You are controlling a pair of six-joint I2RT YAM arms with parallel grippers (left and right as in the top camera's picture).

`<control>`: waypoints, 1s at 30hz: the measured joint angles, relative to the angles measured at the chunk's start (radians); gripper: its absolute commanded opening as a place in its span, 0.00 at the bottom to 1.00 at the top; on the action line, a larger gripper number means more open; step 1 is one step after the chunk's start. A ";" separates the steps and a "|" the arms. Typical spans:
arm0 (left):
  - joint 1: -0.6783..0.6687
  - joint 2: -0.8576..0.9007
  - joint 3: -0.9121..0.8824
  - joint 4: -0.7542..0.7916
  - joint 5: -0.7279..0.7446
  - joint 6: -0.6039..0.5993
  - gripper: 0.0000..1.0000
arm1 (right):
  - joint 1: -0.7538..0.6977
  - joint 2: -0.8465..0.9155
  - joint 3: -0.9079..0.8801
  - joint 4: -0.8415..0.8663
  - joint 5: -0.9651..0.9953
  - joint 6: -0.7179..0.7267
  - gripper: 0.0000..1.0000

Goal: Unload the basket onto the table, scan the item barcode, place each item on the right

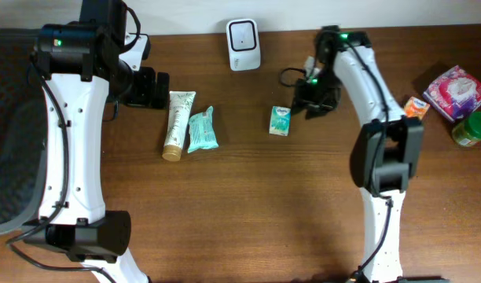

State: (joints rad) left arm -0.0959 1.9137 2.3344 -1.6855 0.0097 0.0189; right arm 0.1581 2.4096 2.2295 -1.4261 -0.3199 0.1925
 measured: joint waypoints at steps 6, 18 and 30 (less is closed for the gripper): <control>0.000 0.000 0.000 0.000 0.000 0.000 0.99 | 0.191 0.000 0.013 0.107 0.312 0.007 0.95; 0.000 0.000 0.000 0.000 0.000 0.000 0.99 | 0.303 0.034 0.000 0.206 0.511 0.088 0.21; 0.000 0.000 0.000 0.000 0.000 0.000 0.99 | 0.303 0.090 -0.010 0.191 0.588 0.147 0.26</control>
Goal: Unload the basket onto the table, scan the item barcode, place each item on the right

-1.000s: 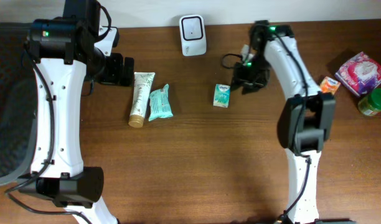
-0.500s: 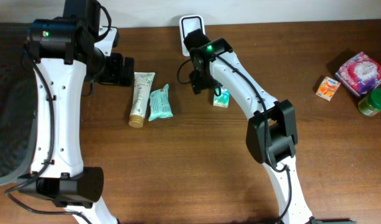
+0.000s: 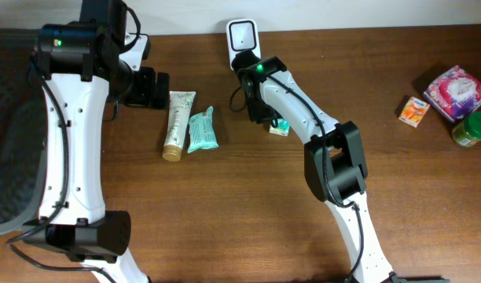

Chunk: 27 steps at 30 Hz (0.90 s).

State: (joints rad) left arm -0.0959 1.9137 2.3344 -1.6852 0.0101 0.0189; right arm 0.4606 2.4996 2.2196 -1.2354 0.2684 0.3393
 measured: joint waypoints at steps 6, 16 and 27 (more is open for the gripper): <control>0.000 0.000 0.000 0.000 0.000 0.000 0.99 | 0.000 0.004 -0.029 0.008 0.031 0.006 0.04; 0.000 0.000 0.000 0.000 0.000 0.000 0.99 | -0.051 0.008 0.138 -0.109 -0.418 -0.206 0.04; 0.000 0.000 0.000 0.000 0.000 0.000 0.99 | -0.225 0.008 -0.030 -0.055 -1.185 -0.573 0.04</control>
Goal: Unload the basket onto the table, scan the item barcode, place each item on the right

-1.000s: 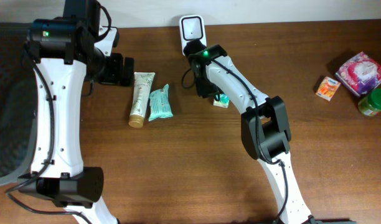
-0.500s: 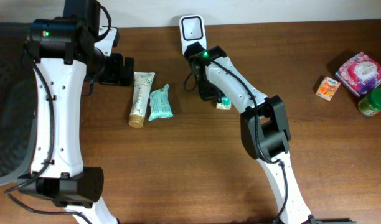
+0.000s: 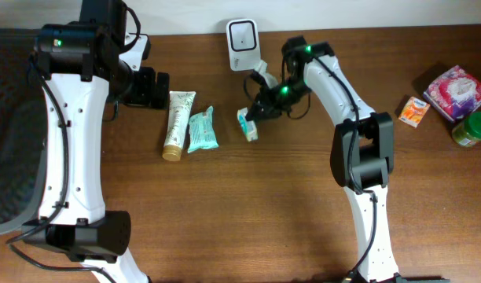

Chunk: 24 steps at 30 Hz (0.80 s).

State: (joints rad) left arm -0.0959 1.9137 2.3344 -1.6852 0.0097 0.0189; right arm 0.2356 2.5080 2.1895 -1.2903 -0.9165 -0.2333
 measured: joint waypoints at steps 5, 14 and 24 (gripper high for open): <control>0.000 0.000 0.000 0.000 0.000 0.000 0.99 | -0.068 0.001 -0.172 0.128 -0.021 0.082 0.26; 0.000 0.000 0.000 0.000 0.000 0.000 0.99 | -0.203 -0.045 -0.149 -0.031 0.248 0.195 0.57; 0.000 0.000 0.000 0.000 0.000 0.000 0.99 | 0.005 -0.087 -0.131 0.050 0.351 0.201 0.52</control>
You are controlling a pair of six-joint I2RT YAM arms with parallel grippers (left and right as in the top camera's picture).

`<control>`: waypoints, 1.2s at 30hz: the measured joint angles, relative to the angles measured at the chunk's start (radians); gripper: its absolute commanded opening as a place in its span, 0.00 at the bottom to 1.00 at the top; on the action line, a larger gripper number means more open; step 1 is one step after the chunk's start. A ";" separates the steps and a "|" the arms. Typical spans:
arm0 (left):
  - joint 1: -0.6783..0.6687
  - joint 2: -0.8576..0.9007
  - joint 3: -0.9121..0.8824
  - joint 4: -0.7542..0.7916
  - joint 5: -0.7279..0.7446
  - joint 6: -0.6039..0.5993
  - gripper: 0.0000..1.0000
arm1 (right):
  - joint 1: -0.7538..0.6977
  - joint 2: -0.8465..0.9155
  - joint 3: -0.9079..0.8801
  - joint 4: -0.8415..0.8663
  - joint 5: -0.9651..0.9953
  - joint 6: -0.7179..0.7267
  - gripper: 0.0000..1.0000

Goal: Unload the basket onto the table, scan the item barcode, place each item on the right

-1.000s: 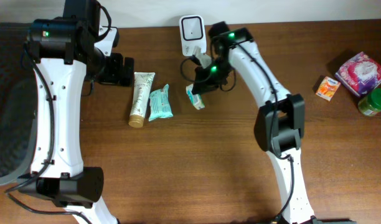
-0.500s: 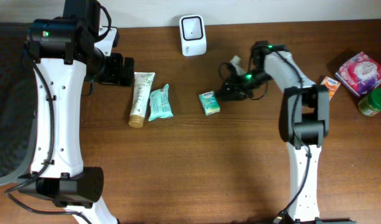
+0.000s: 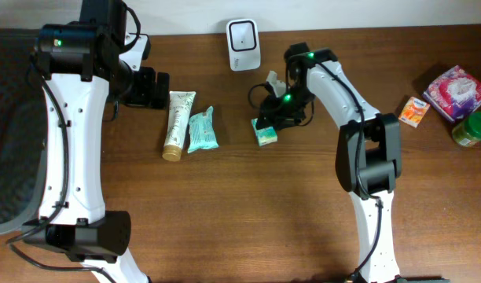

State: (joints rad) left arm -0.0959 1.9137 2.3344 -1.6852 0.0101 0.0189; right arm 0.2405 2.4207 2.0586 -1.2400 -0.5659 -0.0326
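The item is a small green-and-white box near the middle of the table. My right gripper sits right at its upper edge and looks shut on it, though the black fingers cover the contact. The white barcode scanner stands at the table's back edge, up and to the left of the box. My left gripper rests at the back left, beside the top of a cream tube, with nothing seen in it; its jaws do not show clearly.
A cream tube and a teal packet lie side by side left of the box. At the far right are an orange packet, a pink pack and a green-lidded jar.
The box has moved a little right and toward the front, from beside the teal packet to just under my right gripper. The right arm shifted with it. My left arm is unchanged.
First the box lay on the table with my right gripper just to its right. Then the arm reached over it, close to the scanner. After that the box was further left at the gripper's tip, tilted, and now it is slightly right again.
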 measured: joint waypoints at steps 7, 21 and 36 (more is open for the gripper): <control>0.000 0.000 0.000 0.000 0.000 0.000 0.99 | 0.003 0.000 0.000 0.000 0.068 0.002 0.52; 0.000 0.000 0.000 0.000 0.000 0.000 0.99 | -0.021 0.022 -0.076 0.087 -0.015 0.004 0.11; 0.000 0.000 0.000 0.000 0.000 0.000 0.99 | -0.188 0.023 -0.080 0.123 -0.689 -0.148 0.04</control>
State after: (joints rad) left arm -0.0959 1.9137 2.3344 -1.6852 0.0097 0.0189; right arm 0.0528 2.4432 1.9781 -1.1168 -1.2552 -0.1802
